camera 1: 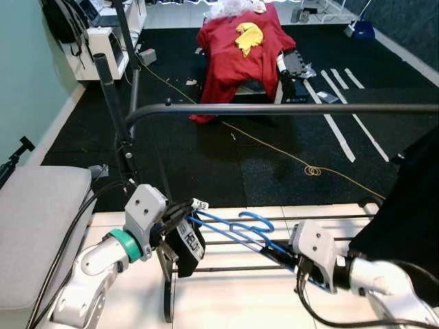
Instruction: Hang hanger
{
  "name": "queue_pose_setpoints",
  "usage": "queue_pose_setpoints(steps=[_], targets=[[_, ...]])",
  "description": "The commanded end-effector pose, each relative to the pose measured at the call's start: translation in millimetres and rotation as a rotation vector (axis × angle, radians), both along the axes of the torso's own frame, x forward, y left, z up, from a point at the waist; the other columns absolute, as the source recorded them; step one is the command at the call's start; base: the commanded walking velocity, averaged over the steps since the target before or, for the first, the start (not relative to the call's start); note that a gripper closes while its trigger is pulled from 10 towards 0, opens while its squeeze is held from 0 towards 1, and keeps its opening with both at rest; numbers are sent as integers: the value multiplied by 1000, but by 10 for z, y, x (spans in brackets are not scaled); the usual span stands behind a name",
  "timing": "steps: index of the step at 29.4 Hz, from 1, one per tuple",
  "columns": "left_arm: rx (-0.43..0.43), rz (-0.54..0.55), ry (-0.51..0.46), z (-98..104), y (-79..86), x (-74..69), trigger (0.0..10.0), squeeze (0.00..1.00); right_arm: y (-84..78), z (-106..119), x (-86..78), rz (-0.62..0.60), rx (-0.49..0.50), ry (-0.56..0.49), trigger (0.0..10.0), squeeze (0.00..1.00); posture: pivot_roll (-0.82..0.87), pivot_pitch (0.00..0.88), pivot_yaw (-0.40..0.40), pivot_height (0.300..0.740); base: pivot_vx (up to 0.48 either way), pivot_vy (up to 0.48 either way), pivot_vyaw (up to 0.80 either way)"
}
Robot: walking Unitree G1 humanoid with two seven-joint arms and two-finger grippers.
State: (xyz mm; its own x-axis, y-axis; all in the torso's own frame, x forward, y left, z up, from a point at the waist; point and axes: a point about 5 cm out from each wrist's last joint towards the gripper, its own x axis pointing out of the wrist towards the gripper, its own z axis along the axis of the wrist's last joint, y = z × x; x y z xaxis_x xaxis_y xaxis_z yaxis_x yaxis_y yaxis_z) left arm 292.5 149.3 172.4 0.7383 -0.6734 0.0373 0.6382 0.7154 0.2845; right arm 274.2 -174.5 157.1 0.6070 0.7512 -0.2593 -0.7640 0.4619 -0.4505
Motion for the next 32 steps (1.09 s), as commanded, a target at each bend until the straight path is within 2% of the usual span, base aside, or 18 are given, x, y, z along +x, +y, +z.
queue_pose_setpoints(steps=[1, 2, 4, 6, 8, 9, 12, 13, 16, 18, 21, 24, 25, 26, 27, 32], targets=[[6, -23, 15, -16, -19, -43, 10000, 0, 16, -70, -17, 7, -9, 13, 10000, 0, -240, 161, 89, 740, 0, 0, 0], [6, -23, 15, -16, -19, -43, 10000, 0, 16, -70, -17, 7, -9, 13, 10000, 0, -240, 161, 89, 740, 0, 0, 0], [-23, -37, 7, 76, -52, -36, 10000, 0, 10, -273, -69, 11, -16, 82, 10000, 0, -239, 159, 90, 740, 0, 0, 0], [-23, -37, 7, 76, -52, -36, 10000, 0, 10, -273, -69, 11, -16, 82, 10000, 0, -239, 159, 90, 740, 0, 0, 0], [-46, -45, 0, 151, -66, -29, 10000, 0, -1, -395, -106, 8, -26, 123, 10000, 0, -239, 159, 91, 740, 0, 0, 0], [-58, -83, -13, 242, -97, -31, 10000, 0, 30, -465, -141, 25, -31, 150, 10000, 0, -245, 155, 104, 740, 0, 0, 0], [-64, -126, -23, 319, -134, -42, 10000, 0, 64, -500, -159, 41, -35, 160, 10000, 0, -245, 155, 104, 740, 0, 0, 0], [-63, -173, -28, 371, -175, -60, 10000, 0, 101, -489, -156, 56, -34, 154, 10000, 0, -245, 155, 104, 740, 0, 0, 0], [-55, -230, -32, 409, -226, -90, 10000, 0, 152, -431, -134, 73, -18, 137, 10000, 0, -245, 155, 104, 740, 0, 0, 0], [-34, -286, -12, 372, -292, -134, 10000, 0, 231, -286, -90, 107, 3, 82, 10000, 0, -251, 154, 109, 740, 0, 0, 0], [-24, -293, -6, 353, -299, -140, 10000, 0, 249, -254, -84, 115, 9, 70, 10000, 0, -251, 154, 109, 740, 0, 0, 0], [13, -301, 5, 278, -300, -161, 10000, 0, 296, -80, -56, 130, 39, 11, 10000, 0, -255, 156, 106, 740, 0, 0, 0], [33, -295, 4, 243, -294, -168, 10000, 0, 311, 49, -41, 134, 56, -34, 10000, 0, -255, 157, 104, 740, 0, 0, 0], [33, -295, 4, 243, -294, -168, 10000, 0, 311, 49, -41, 134, 56, -34, 10000, 0, -255, 157, 104, 740, 0, 0, 0], [41, -237, -9, 230, -255, -126, 10000, 0, 316, 269, -43, 137, 83, -109, 10000, 0, -256, 157, 100, 740, 0, 0, 0], [24, -141, -54, 302, -204, -27, 10000, 0, 305, 317, -89, 136, 88, -126, 10000, 0, -256, 157, 94, 740, 0, 0, 0]])
